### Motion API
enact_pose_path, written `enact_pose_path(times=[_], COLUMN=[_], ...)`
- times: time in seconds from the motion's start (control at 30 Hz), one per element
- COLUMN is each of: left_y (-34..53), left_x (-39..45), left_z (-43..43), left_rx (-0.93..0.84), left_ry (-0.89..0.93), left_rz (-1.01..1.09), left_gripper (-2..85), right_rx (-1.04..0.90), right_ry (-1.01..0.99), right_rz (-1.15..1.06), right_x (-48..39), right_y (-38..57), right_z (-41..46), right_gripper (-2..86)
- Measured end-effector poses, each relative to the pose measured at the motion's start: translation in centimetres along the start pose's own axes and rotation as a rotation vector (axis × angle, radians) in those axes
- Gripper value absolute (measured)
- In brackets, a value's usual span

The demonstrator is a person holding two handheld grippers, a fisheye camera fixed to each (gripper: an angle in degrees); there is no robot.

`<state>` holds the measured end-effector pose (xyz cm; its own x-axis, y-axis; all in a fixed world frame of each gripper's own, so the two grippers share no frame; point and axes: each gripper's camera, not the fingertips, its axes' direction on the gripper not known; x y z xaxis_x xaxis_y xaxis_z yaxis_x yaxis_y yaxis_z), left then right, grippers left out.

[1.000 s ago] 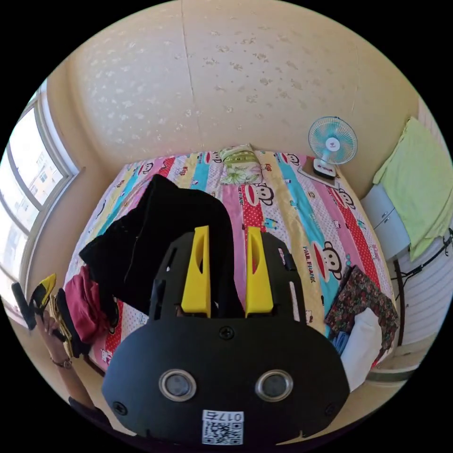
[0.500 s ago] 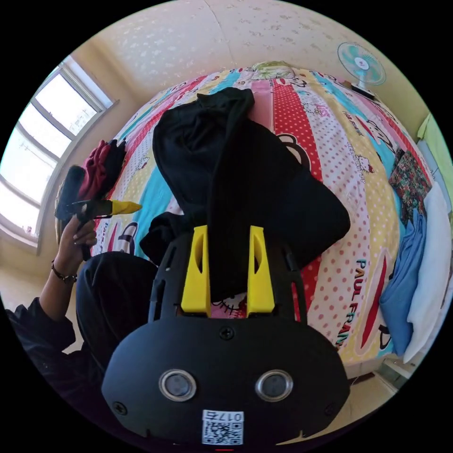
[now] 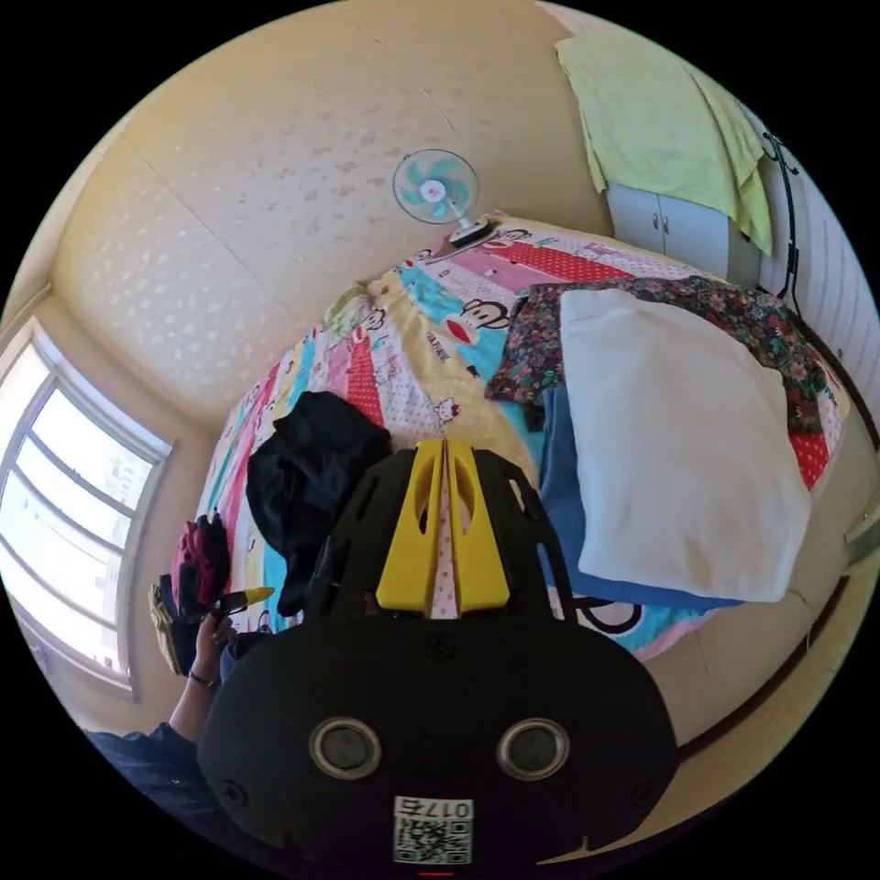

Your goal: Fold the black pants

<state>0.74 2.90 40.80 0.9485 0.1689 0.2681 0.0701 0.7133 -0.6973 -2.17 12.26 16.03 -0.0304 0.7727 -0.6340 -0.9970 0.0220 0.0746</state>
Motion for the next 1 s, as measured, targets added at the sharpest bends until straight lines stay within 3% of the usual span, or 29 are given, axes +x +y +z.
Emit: enact_pose_path(times=[0.13, 0.2, 0.3, 0.37, 0.43, 0.5, 0.57, 0.73, 0.8, 0.9, 1.0], left_y=[-0.5, -0.7, -1.2, -1.1, -1.1, -1.3, -1.3, 0.9, 1.8, 3.2, 4.5], left_x=[-1.2, -1.9, -3.7, -4.9, -5.4, -5.9, -6.9, -5.3, -3.7, -0.6, 2.2], left_z=[-0.6, -0.7, 0.4, 1.3, 1.5, 1.9, 2.6, -1.8, -3.7, -5.8, -6.8], left_rx=[0.074, 0.088, 0.025, -0.012, -0.032, -0.094, -0.192, -0.079, -0.027, 0.014, 0.046], left_ry=[-0.034, -0.02, -0.11, -0.096, -0.114, -0.144, -0.019, 0.225, 0.402, 0.522, 0.545], left_rz=[-0.024, -0.018, -0.061, -0.056, -0.045, -0.058, -0.097, -0.025, 0.023, 0.105, 0.162], left_gripper=[14.5, 14.6, 15.0, 15.8, 15.2, 11.7, 7.4, 5.0, 5.0, 4.9, 4.9], right_rx=[-0.231, -0.256, -0.441, -0.428, -0.504, -0.422, -0.3, -0.026, 0.04, 0.039, -0.071], right_ry=[-0.146, -0.144, -0.151, -0.074, -0.268, -0.409, -0.375, 0.269, 0.332, 0.247, -0.131], right_rz=[-0.018, 0.021, 0.035, 0.012, -0.035, -0.043, -0.056, 0.224, 0.237, 0.172, 0.071], right_x=[-4.2, -4.4, -3.6, -3.3, -3.1, -2.1, -0.6, 9.2, 10.8, 11.1, 9.9], right_y=[4.4, 6.2, 7.4, 6.2, 3.6, 1.4, -0.8, -3.8, -3.4, -2.4, -1.5], right_z=[5.9, 8.3, 13.8, 12.9, 11.0, 7.2, 2.2, -10.4, -13.7, -15.9, -13.9], right_gripper=[13.4, 14.4, 14.0, 11.7, 5.9, 4.0, 3.4, 3.8, 4.7, 8.6, 12.7])
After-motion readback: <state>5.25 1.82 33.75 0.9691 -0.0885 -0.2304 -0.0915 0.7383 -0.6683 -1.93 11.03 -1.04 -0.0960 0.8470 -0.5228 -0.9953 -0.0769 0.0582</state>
